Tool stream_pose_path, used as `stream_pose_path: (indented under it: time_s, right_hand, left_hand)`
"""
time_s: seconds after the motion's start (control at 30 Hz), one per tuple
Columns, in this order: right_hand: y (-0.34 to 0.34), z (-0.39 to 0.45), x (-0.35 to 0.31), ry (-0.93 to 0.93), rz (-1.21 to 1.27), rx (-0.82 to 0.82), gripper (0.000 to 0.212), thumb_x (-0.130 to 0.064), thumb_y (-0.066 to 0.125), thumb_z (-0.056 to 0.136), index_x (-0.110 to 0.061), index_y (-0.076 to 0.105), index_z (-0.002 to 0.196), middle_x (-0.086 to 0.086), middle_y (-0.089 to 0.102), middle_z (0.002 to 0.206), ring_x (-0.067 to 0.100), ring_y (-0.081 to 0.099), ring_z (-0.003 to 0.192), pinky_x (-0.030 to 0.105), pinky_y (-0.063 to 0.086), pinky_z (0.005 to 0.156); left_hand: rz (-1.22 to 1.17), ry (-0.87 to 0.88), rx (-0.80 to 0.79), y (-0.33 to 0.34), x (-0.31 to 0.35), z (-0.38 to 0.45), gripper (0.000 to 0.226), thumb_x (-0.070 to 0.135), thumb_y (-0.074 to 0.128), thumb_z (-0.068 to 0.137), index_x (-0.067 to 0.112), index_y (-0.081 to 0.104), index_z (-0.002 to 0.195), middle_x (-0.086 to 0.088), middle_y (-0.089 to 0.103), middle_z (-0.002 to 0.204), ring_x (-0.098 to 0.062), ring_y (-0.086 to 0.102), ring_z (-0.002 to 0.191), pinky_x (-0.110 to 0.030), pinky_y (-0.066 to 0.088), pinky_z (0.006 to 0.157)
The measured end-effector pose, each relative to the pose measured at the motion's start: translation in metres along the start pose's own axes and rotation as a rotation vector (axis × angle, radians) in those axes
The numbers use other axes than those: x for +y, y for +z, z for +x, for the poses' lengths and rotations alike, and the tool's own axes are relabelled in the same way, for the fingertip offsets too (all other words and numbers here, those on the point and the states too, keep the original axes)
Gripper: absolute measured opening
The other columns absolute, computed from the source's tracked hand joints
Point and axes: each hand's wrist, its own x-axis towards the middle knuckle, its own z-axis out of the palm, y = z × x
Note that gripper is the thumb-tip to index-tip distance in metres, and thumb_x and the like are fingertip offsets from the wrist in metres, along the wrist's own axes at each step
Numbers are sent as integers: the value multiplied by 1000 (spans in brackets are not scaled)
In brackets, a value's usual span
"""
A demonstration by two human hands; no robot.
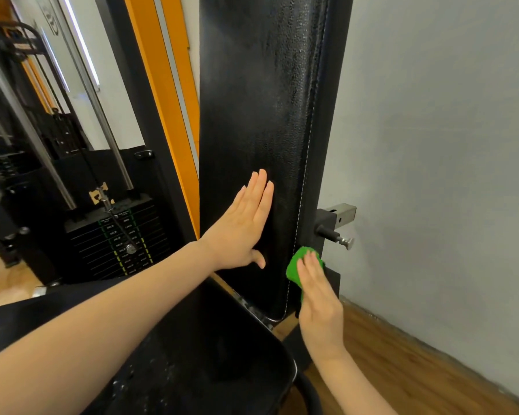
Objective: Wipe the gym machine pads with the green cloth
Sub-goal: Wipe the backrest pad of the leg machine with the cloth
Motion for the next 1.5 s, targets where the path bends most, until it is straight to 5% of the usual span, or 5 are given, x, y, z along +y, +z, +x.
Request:
stream_pose_path:
  time_s: [0.27, 0.5, 0.73, 1.13, 1.5]
  right_hand:
    - [-29, -59, 24, -33, -73, -440, 82, 20, 79, 54, -15, 53, 123, -3, 49, 130, 7, 43, 125, 13, 24, 106]
    - [-27, -9, -8, -547, -155, -425, 42, -2, 22, 98, -6, 57, 122, 8, 57, 128, 24, 51, 123, 38, 43, 100]
    - [-39, 4, 18, -853, -356, -790, 51, -8, 77, 71, -10, 63, 119, 5, 60, 127, 19, 50, 124, 36, 50, 94]
    - [-40, 39, -18, -1109, -671, -959, 52, -32, 88, 50, -21, 74, 99, -2, 70, 108, 16, 63, 108, 34, 38, 98]
    - [-23, 200, -87, -875, -818, -356, 51, -5, 26, 74, -1, 69, 101, 18, 67, 108, 38, 61, 107, 49, 49, 86]
  left_hand:
    - [13, -15, 30, 2, 1, -1, 134, 46, 78, 75, 9, -40, 127, -11, -45, 137, -26, -40, 131, -35, -16, 113]
    - [38, -14, 64, 2, 0, 0, 133, 50, 77, 73, 7, -35, 132, -10, -43, 139, -25, -37, 132, -35, -13, 114]
    - [-47, 20, 93, 0, -6, -6, 130, 46, 78, 74, 12, -29, 140, -7, -30, 154, -20, -25, 142, -32, -8, 114]
    - [-134, -112, 70, 51, -32, -23, 131, 49, 77, 73, 7, -22, 148, -10, -27, 157, -24, -23, 144, -36, -1, 119]
    - [-171, -96, 93, 60, -34, -21, 130, 48, 76, 75, 9, -31, 136, -10, -32, 153, -20, -31, 136, -39, -2, 121]
